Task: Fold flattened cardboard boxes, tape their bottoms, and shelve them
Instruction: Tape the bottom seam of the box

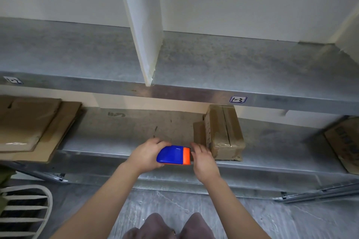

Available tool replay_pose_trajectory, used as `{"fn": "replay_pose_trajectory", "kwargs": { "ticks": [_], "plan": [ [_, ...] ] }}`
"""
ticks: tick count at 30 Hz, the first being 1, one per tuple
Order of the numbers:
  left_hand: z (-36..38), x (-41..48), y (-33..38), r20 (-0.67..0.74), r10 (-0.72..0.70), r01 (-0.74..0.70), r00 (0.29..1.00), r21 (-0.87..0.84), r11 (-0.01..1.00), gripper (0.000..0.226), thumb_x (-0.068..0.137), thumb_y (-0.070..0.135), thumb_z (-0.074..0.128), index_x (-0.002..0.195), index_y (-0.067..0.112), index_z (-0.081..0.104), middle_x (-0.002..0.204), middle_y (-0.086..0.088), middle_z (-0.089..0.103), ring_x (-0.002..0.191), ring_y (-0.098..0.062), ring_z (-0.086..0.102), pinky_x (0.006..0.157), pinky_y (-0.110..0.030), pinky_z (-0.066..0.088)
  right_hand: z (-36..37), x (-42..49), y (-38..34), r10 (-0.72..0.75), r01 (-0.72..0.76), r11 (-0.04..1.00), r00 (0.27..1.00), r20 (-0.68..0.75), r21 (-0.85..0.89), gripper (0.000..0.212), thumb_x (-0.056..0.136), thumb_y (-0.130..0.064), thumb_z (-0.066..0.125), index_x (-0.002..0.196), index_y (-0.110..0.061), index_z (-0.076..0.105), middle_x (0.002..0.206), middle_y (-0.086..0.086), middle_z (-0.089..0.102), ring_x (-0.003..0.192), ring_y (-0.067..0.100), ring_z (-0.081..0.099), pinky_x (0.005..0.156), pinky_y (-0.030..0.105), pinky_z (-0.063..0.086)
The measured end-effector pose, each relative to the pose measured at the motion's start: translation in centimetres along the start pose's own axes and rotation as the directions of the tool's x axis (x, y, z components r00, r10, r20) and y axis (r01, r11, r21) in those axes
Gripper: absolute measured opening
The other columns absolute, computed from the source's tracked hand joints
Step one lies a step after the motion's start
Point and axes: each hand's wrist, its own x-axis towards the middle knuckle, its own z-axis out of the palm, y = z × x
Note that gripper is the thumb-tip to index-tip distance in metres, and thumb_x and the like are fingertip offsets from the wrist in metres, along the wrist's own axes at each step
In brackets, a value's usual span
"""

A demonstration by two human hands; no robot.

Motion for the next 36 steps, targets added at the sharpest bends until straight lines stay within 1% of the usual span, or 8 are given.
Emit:
{"fn": "replay_pose_trajectory", "kwargs": {
  "ticks": [5,12,16,19,24,27,31,36],
  "plan": [
    [-0.4,-0.2,0.5,-0.033,-0.005,0.005,0.999,-0.015,1.000,0.061,0.073,0.032,0.073,0.130,0.031,0.052,0.116,0.004,0.058,0.106,-0.017,0.054,0.081,-0.032,0.051,0.5,0.1,0.4,0.014,-0.014,1.000,1.000,0.022,-0.004,0.058,0.098,-0.002,0.044,0.151,-0.019,0.029,0.148,0.005,0.041,0.136,0.023,0.036,0.111,0.030,0.032],
    [-0.6,-0.3,-0.1,-0.028,-0.052,0.052,0.998,-0.013,0.999,0.061,0.075,0.034,0.071,0.132,0.033,0.050,0.117,0.007,0.056,0.108,-0.014,0.052,0.079,-0.029,0.050,0.9,1.4,0.8,0.024,-0.016,0.997,0.993,0.115,-0.069,0.050,0.100,-0.012,0.046,0.148,-0.019,0.034,0.149,0.004,0.039,0.136,0.025,0.037,0.112,0.032,0.035],
    [-0.8,-0.1,-0.8,-0.021,-0.077,0.076,0.997,-0.047,0.996,0.058,0.076,0.038,0.072,0.130,0.036,0.052,0.113,0.009,0.056,0.105,-0.014,0.053,0.075,-0.030,0.050,1.1,2.3,0.6,0.048,-0.028,0.993,0.984,0.173,-0.119,0.044,0.101,-0.019,0.044,0.145,-0.023,0.037,0.152,0.002,0.034,0.135,0.028,0.035,0.102,0.036,0.042],
    [-1.3,0.4,-1.6,0.009,-0.082,0.082,0.997,-0.080,0.993,0.059,0.075,0.044,0.074,0.130,0.036,0.052,0.114,0.010,0.057,0.102,-0.012,0.055,0.079,-0.031,0.051,1.3,2.9,0.4,0.091,-0.067,0.988,0.980,0.174,-0.141,0.039,0.101,-0.023,0.044,0.140,-0.028,0.042,0.148,0.000,0.034,0.132,0.028,0.035,0.092,0.038,0.049],
    [-1.0,-0.3,-2.2,0.007,-0.033,0.033,0.999,-0.113,0.993,0.061,0.074,0.034,0.076,0.130,0.036,0.051,0.107,0.018,0.050,0.098,-0.004,0.048,0.083,-0.022,0.045,2.1,3.5,-0.2,0.124,-0.102,0.981,0.984,0.131,-0.164,0.038,0.093,-0.016,0.052,0.129,-0.027,0.051,0.142,-0.002,0.036,0.124,0.025,0.038,0.081,0.034,0.050],
    [-0.8,-0.7,-2.3,0.000,-0.018,0.018,1.000,-0.121,0.993,0.065,0.075,0.034,0.076,0.134,0.038,0.047,0.115,0.017,0.051,0.105,-0.002,0.046,0.089,-0.023,0.044,2.6,3.6,-0.4,0.110,-0.093,0.987,0.986,0.127,-0.134,0.039,0.088,-0.008,0.053,0.124,-0.024,0.055,0.141,-0.002,0.037,0.123,0.023,0.040,0.081,0.034,0.050],
    [-0.6,-0.9,-2.5,0.000,-0.007,0.007,1.000,-0.119,0.993,0.069,0.074,0.034,0.077,0.135,0.039,0.045,0.122,0.016,0.052,0.111,-0.003,0.047,0.092,-0.024,0.045,2.8,3.7,0.2,0.095,-0.088,0.994,0.990,0.108,-0.071,0.037,0.088,-0.010,0.055,0.123,-0.025,0.058,0.139,-0.003,0.042,0.122,0.022,0.044,0.083,0.034,0.051],
    [-0.8,-0.7,-2.5,0.000,0.007,-0.006,1.000,-0.099,0.995,0.070,0.073,0.033,0.078,0.135,0.038,0.046,0.120,0.018,0.051,0.109,0.000,0.045,0.090,-0.017,0.040,3.0,3.2,1.4,0.011,-0.008,1.000,0.994,0.111,-0.025,0.035,0.089,-0.008,0.054,0.122,-0.016,0.059,0.137,0.000,0.045,0.121,0.022,0.047,0.089,0.032,0.048]
  ]
}}
